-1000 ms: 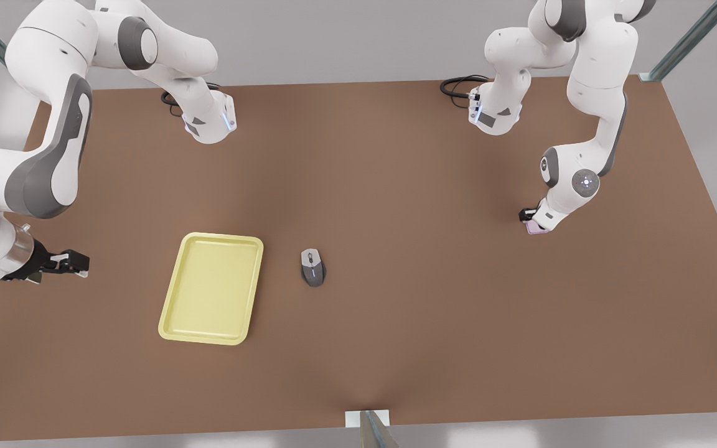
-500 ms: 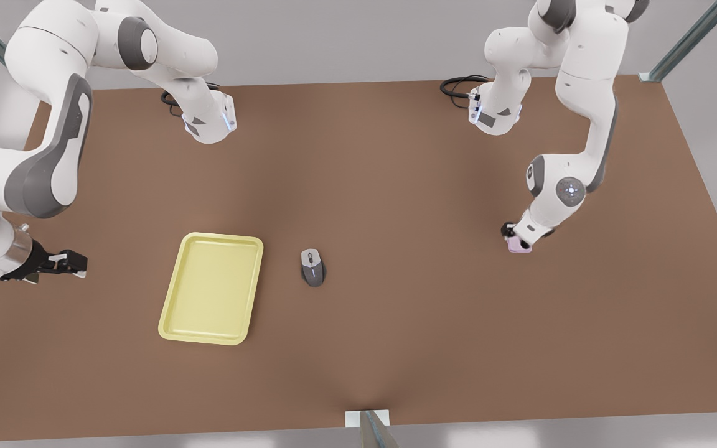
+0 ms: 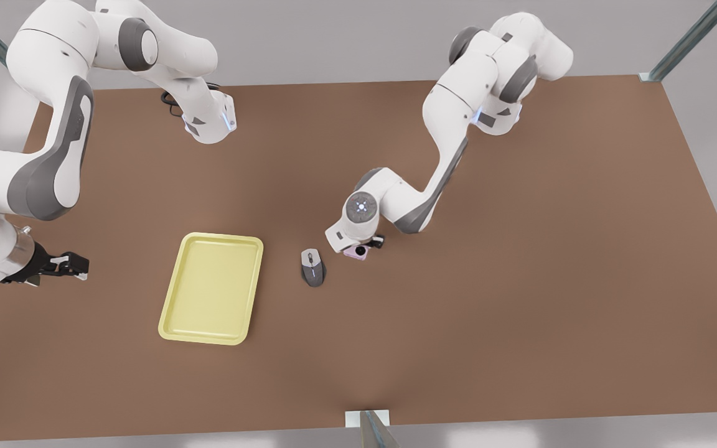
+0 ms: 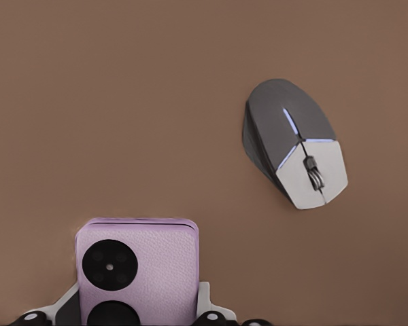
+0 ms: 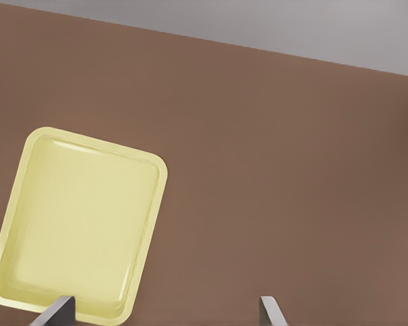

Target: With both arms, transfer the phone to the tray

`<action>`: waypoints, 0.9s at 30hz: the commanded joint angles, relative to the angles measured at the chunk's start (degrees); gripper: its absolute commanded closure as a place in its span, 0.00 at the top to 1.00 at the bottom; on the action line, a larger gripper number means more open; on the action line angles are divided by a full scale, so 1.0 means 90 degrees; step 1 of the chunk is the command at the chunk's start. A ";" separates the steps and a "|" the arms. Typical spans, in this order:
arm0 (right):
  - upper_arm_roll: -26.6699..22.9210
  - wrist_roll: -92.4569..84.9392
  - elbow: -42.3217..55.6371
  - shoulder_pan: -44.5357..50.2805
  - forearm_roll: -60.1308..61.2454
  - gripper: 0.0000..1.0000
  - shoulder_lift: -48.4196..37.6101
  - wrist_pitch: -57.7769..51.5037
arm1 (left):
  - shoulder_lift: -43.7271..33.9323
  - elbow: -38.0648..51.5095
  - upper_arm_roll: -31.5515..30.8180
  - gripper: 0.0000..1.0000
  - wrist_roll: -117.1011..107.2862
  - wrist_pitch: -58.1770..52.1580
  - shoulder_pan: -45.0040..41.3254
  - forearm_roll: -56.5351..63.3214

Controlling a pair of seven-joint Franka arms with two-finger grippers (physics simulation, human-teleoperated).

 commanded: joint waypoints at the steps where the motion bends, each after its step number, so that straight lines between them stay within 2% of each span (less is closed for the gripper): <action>1: 0.0002 0.0001 0.0002 0.0000 0.0011 1.00 -0.0006 0.0017 | 0.0267 0.0281 0.0002 0.77 -0.4243 -0.0439 -0.0097 -0.0130; 8: -0.0008 0.0001 0.0011 -0.0010 0.0011 1.00 -0.0016 0.0075 | 0.0560 0.0164 0.0041 0.77 -0.4576 0.0030 -0.0107 -0.0081; 19: -0.0008 0.0001 0.0011 -0.0010 0.0020 1.00 -0.0006 0.0124 | 0.0697 0.0174 0.0148 0.77 -0.2379 0.0069 -0.0351 0.0153; 27: -0.0008 0.0001 0.0011 -0.0010 0.0030 1.00 -0.0006 0.0134 | 0.0804 0.0193 0.0148 0.77 -0.1949 0.0352 -0.0351 0.0163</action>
